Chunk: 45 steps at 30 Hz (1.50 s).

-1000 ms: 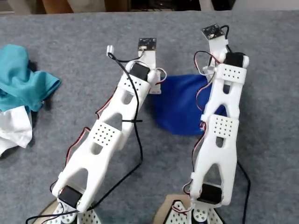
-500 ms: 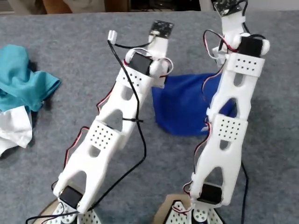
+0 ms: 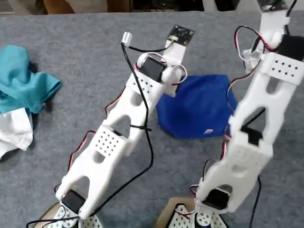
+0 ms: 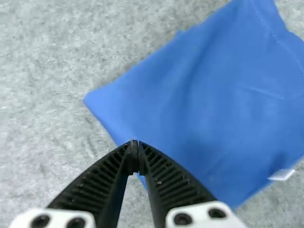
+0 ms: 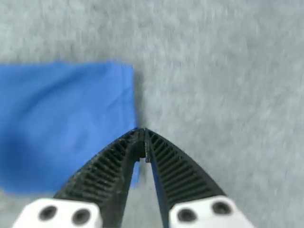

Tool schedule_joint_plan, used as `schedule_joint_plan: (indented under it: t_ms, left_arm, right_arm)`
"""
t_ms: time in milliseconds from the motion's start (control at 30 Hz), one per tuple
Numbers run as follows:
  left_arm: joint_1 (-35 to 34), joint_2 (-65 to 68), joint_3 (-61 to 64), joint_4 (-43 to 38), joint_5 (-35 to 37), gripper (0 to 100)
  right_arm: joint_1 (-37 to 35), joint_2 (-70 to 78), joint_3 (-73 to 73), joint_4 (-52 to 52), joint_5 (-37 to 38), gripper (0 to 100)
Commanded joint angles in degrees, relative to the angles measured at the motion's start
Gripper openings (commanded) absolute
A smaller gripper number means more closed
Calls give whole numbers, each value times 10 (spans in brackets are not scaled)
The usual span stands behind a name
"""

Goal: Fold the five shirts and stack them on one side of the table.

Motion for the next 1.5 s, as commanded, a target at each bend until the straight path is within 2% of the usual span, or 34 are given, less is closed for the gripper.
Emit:
schedule_joint_plan:
  t_ms: [0, 133, 300, 533, 767, 933, 1133, 1267, 1333, 1467]
  left_arm:
    - [-31, -20, 2, -18, -3, 19]
    - [-53, 27, 11, -94, -2, 19]
    - [-55, 91, 31, -188, -2, 19]
    - [-69, 131, 29, -210, -2, 19]
    - [-101, 147, 31, -210, -2, 19]
    - [-93, 144, 25, -210, -2, 19]
    - [-84, 144, -25, -195, -1, 19]
    - [-84, 126, -19, -167, -1, 19]
    - [-81, 119, -18, -154, 9, 19]
    - [-83, 114, 3, -164, 55, 19]
  right_arm:
    - [0, -153, 172, -13, 4, 4]
    - [-6, -233, 375, -124, -1, 4]
    - [4, -256, 581, -261, 3, 4]
    - [7, -212, 715, -402, 1, 4]
    - [55, -157, 718, -422, 3, 4]
    - [44, -160, 718, -425, 4, 4]
    - [38, -213, 674, -331, 3, 4]
    - [36, -251, 675, -311, 4, 4]
    - [36, -252, 695, -322, -1, 4]
    - [39, -226, 760, -411, -19, 4]
